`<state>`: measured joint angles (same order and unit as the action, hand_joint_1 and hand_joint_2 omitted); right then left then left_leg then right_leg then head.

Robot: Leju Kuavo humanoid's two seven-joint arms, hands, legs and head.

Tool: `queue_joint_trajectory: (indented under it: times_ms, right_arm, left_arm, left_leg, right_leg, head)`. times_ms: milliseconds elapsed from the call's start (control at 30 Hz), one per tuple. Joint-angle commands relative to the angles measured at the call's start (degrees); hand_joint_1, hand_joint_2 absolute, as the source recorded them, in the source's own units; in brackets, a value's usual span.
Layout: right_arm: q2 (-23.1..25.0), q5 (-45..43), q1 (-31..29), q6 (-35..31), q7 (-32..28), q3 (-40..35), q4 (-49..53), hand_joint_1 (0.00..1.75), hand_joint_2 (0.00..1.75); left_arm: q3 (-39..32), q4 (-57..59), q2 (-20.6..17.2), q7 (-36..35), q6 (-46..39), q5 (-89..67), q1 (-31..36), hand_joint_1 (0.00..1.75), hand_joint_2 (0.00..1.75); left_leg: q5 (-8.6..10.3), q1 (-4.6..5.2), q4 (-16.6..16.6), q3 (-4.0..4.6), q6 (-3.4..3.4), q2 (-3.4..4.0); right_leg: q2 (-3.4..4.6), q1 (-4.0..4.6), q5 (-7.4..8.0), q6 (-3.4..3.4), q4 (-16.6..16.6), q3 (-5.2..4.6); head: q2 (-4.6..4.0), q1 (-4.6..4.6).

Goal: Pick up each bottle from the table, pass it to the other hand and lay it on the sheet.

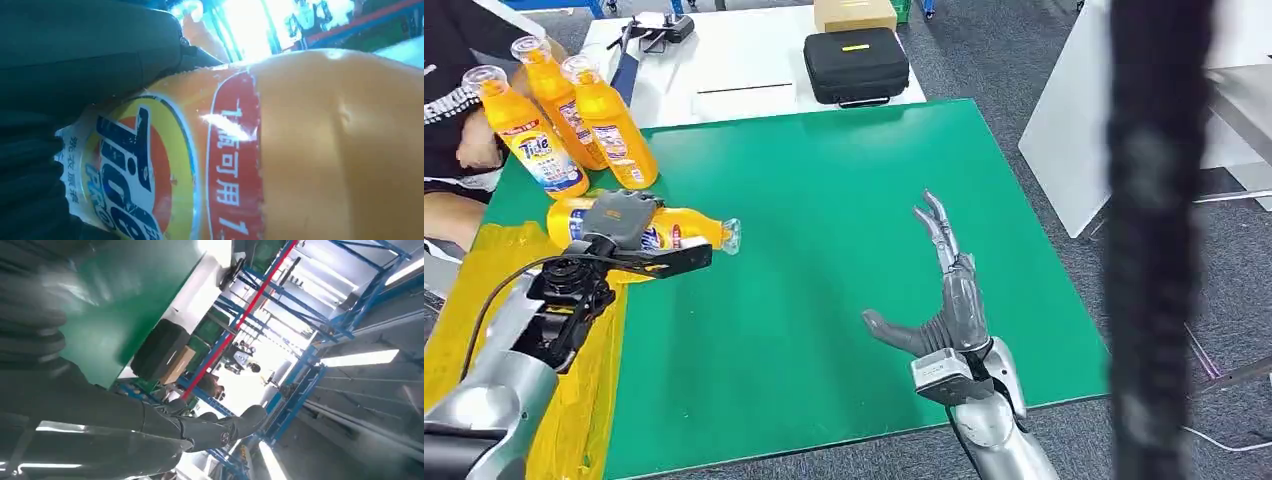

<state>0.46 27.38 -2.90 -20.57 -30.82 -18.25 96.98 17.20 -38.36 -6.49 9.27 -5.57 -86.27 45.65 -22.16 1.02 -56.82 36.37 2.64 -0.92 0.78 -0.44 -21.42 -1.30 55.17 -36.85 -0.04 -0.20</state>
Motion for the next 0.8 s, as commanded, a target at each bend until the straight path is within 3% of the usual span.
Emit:
queue_joint_trajectory:
  times_ms: [33,67,133,233,267,300,467,667,800]
  right_arm:
    - [2.08,1.36,-2.43,2.46,1.77,2.78,-2.42,0.0,1.75]
    - [2.11,1.51,-2.46,2.52,1.88,2.84,-2.45,0.0,1.75]
    - [2.23,1.93,-2.25,2.93,2.26,2.78,-2.89,0.0,1.75]
    - [2.88,2.5,-2.32,3.22,2.47,2.15,-4.36,0.0,1.75]
    - [3.02,2.7,-2.39,3.24,2.52,2.0,-4.63,0.0,1.75]
    - [3.26,3.0,-2.53,3.26,2.65,1.93,-5.01,0.0,1.75]
    - [4.51,4.46,-2.75,4.28,3.73,2.77,-5.14,0.0,1.75]
    - [5.23,4.96,-2.34,5.55,4.08,3.92,-5.11,0.0,1.75]
    - [5.73,5.0,-1.7,6.16,3.98,5.01,-4.57,0.0,1.75]
  left_arm:
    - [-1.07,17.53,-2.41,-2.64,6.23,2.79,8.17,1.75,1.75]
    - [-1.51,18.0,-2.38,-2.77,6.61,3.18,8.3,1.75,1.75]
    - [-2.53,19.81,-2.47,-4.3,8.46,3.85,8.52,1.75,1.75]
    - [-3.18,20.91,-2.85,-6.83,10.32,3.8,7.96,1.75,1.75]
    - [-3.53,21.01,-2.8,-7.21,10.64,4.0,7.82,1.1,1.75]
    - [-3.74,21.11,-2.7,-7.98,11.14,3.98,7.6,0.0,0.0]
    - [-3.32,21.68,-2.09,-13.36,14.4,2.24,7.57,0.0,0.0]
    - [-4.47,20.89,-1.91,-14.7,12.82,1.87,6.4,0.0,0.0]
    - [-7.28,17.27,-0.47,-13.33,4.48,3.14,5.05,0.0,0.0]
  left_leg:
    - [-0.16,-0.08,-0.09,-0.25,-0.2,0.25]
    - [-0.41,-0.16,-0.27,-0.57,-0.38,0.37]
    - [-0.14,-0.09,-0.07,-0.24,-0.2,0.16]
    - [-0.23,-0.12,-0.1,-0.41,-0.26,0.15]
    - [-0.14,-0.09,-0.03,-0.29,-0.19,0.14]
    - [-0.24,-0.11,-0.07,-0.43,-0.25,0.24]
    - [-0.28,-0.15,-0.14,-0.47,-0.27,0.13]
    - [-0.25,-0.14,-0.12,-0.42,-0.28,0.07]
    - [-0.08,-0.06,-0.01,-0.19,-0.17,-0.02]
  right_leg:
    - [0.13,0.08,-0.08,0.05,0.05,0.22]
    - [0.16,0.17,-0.29,0.09,0.2,0.53]
    - [0.01,0.09,-0.11,0.04,0.04,0.23]
    - [0.0,0.13,-0.2,0.05,0.05,0.41]
    - [0.04,0.09,-0.1,0.03,0.0,0.28]
    - [0.11,0.12,-0.17,0.05,0.04,0.42]
    - [-0.02,0.15,-0.25,0.05,0.09,0.49]
    - [-0.05,0.14,-0.22,0.06,0.07,0.46]
    - [-0.08,0.06,-0.09,0.03,0.0,0.23]
  head:
    - [0.0,-0.02]
    - [0.0,-0.02]
    - [0.0,0.0]
    - [0.0,-0.02]
    - [0.0,-0.02]
    - [0.0,-0.02]
    - [0.0,0.0]
    - [0.0,-0.02]
    - [0.0,0.0]
